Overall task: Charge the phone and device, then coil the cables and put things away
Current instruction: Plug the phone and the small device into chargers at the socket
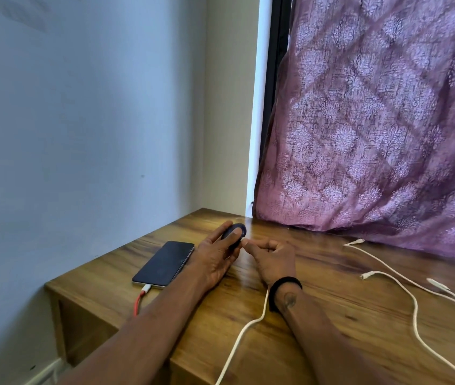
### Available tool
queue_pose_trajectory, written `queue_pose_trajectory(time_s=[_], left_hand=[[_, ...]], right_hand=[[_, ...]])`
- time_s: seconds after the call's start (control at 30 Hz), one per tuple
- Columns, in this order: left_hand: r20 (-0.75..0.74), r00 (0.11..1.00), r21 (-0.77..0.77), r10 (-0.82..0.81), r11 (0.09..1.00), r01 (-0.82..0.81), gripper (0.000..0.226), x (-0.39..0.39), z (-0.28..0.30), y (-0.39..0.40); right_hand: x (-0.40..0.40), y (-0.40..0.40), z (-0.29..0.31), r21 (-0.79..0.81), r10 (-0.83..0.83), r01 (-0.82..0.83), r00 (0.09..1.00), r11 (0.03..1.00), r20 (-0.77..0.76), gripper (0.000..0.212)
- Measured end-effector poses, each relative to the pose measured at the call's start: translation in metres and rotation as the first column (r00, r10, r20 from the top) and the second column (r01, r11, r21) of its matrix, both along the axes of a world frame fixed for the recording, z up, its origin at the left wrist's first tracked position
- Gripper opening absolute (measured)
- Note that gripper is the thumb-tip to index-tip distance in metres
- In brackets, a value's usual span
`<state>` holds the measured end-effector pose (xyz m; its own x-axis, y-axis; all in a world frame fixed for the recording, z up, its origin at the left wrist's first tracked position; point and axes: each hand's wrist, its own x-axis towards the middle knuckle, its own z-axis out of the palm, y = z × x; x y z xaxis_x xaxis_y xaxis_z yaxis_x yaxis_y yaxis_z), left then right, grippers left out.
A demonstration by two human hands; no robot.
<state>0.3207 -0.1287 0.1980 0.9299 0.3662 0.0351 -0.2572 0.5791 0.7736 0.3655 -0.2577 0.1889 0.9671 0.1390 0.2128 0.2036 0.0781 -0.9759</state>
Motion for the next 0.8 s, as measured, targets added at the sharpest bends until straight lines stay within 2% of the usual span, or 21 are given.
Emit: queue_pose_trajectory(time_s=[0.2, 0.37, 0.47, 0.6, 0.67, 0.7, 0.8], left_hand=[[0.033, 0.994, 0.306, 0.105, 0.946, -0.110, 0.050, 0.004, -0.006, -0.006], [0.049, 0.982, 0.403, 0.180, 0.896, -0.185, 0.029, 0.004, -0.008, -0.007], [0.047, 0.977, 0.427, 0.206, 0.880, -0.206, 0.027, 0.003, -0.011, -0.007], [0.030, 0.965, 0.479, 0.259, 0.844, -0.242, 0.025, 0.001, -0.012, -0.007], [-0.020, 0.931, 0.534, 0.363, 0.792, -0.297, 0.023, 0.000, -0.012, -0.008], [-0.035, 0.897, 0.583, 0.442, 0.738, -0.341, 0.026, -0.003, -0.012, -0.007], [0.015, 0.777, 0.762, 0.629, 0.496, -0.416, 0.030, -0.021, -0.012, -0.007]], right_hand=[[-0.003, -0.001, 0.001, -0.197, -0.116, 0.135, 0.988, 0.971, 0.102, 0.018], [-0.010, 0.001, 0.000, -0.329, -0.127, 0.193, 0.969, 0.924, 0.213, 0.020], [-0.017, 0.002, 0.001, -0.386, -0.116, 0.218, 0.956, 0.896, 0.271, 0.017], [-0.020, 0.002, 0.002, -0.413, -0.088, 0.196, 0.960, 0.889, 0.266, 0.017], [-0.020, 0.003, 0.003, -0.455, -0.044, 0.153, 0.969, 0.877, 0.242, 0.017], [-0.020, 0.002, 0.005, -0.482, -0.012, 0.126, 0.973, 0.867, 0.232, 0.017], [-0.030, 0.000, 0.008, -0.592, 0.080, 0.089, 0.964, 0.801, 0.253, 0.022]])
